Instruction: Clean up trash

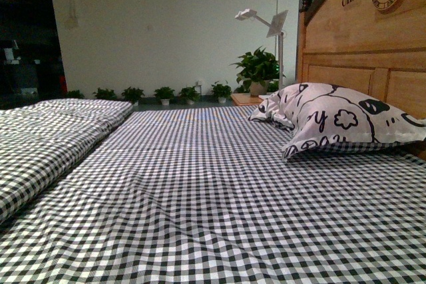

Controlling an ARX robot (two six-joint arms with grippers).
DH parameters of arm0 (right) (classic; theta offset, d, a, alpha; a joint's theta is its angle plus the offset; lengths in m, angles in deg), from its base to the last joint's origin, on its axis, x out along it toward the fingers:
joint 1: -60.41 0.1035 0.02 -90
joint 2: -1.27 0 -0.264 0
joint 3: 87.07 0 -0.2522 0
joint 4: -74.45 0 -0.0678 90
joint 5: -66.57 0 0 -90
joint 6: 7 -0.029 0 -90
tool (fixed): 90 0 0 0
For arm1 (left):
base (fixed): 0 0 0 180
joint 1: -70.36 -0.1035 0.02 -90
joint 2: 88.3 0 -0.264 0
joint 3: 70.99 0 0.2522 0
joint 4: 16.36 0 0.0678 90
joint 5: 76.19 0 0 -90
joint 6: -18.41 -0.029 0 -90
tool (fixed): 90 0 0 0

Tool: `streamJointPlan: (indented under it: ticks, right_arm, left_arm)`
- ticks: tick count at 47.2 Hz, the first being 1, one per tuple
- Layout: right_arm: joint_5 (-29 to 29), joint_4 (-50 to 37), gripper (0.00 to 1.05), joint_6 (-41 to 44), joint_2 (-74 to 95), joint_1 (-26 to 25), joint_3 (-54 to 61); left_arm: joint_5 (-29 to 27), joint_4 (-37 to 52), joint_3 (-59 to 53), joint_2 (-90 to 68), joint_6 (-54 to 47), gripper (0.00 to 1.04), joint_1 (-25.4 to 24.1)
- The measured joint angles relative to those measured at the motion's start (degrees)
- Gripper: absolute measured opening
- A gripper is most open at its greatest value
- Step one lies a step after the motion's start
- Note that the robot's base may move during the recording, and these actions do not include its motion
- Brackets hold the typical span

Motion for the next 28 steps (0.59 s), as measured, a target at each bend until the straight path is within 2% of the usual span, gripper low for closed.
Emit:
streamJointPlan:
  ticks: [28]
  right_arm:
    - [0.2,0.3,0.2,0.0,0.3,0.2,0.0]
  left_arm:
    - [0.3,0.2,0.0,0.0,0.3,0.27,0.0]
